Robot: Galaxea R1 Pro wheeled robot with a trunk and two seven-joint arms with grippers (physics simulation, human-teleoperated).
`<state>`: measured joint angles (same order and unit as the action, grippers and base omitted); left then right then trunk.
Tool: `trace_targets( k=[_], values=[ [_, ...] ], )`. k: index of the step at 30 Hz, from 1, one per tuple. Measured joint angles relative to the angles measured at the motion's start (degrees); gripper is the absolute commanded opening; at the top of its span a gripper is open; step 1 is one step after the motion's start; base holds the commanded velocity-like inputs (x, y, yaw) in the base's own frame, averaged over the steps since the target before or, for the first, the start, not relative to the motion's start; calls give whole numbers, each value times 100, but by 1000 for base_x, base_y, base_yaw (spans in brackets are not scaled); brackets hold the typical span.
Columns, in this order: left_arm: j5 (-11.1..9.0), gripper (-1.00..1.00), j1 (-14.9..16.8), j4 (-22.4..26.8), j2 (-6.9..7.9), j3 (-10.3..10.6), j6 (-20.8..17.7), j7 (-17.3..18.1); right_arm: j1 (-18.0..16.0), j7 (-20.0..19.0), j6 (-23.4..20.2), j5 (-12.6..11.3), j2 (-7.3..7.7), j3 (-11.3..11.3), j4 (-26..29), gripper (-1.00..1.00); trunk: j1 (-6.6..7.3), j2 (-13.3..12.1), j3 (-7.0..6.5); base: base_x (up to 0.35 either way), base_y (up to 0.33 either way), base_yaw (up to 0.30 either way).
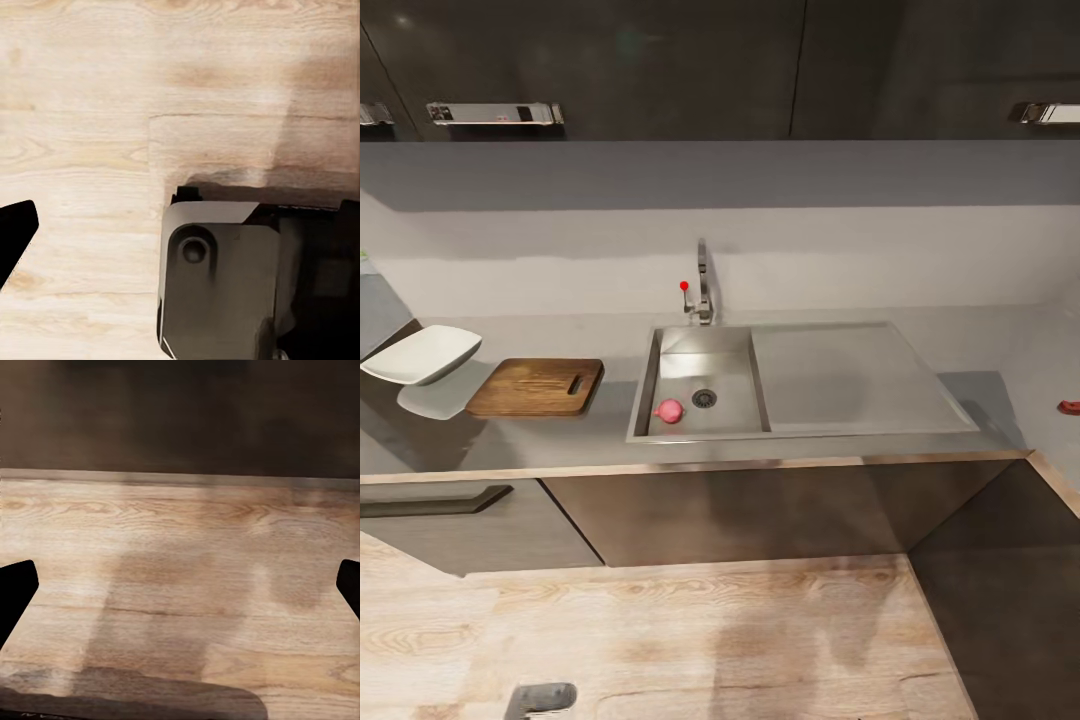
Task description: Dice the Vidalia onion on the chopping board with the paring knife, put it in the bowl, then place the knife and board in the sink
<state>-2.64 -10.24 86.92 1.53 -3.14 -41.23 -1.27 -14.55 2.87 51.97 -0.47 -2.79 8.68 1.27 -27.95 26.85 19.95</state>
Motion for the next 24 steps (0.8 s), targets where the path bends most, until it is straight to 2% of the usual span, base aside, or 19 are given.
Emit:
trace_targets(
  k=[2,5,11,15,19,24],
  values=[
    [4,100,20,90,-12,8,-17,0,0,1,-18,0,-1,0,1,100,0,0,0,0,0,0],
    [9,100,103,146,-112,13,-28,0,0,0,-86,0,-1,0,1,100,0,0,0,0,0,0],
    [44,100,585,186,-344,28,-40,-1,0,-21,-416,2,-7,1,6,100,0,0,0,0,0,0],
    [54,100,930,191,-493,39,-113,0,0,-24,-486,3,-3,1,9,100,0,0,0,0,0,0],
    [64,100,1367,195,-619,53,-468,0,0,-25,-516,6,-3,1,10,100,-1,-1,-1,0,0,0],
    [70,100,1950,202,-671,57,-870,0,0,-21,-525,7,-2,1,10,100,-1,-1,-2,0,0,0]
  ],
)
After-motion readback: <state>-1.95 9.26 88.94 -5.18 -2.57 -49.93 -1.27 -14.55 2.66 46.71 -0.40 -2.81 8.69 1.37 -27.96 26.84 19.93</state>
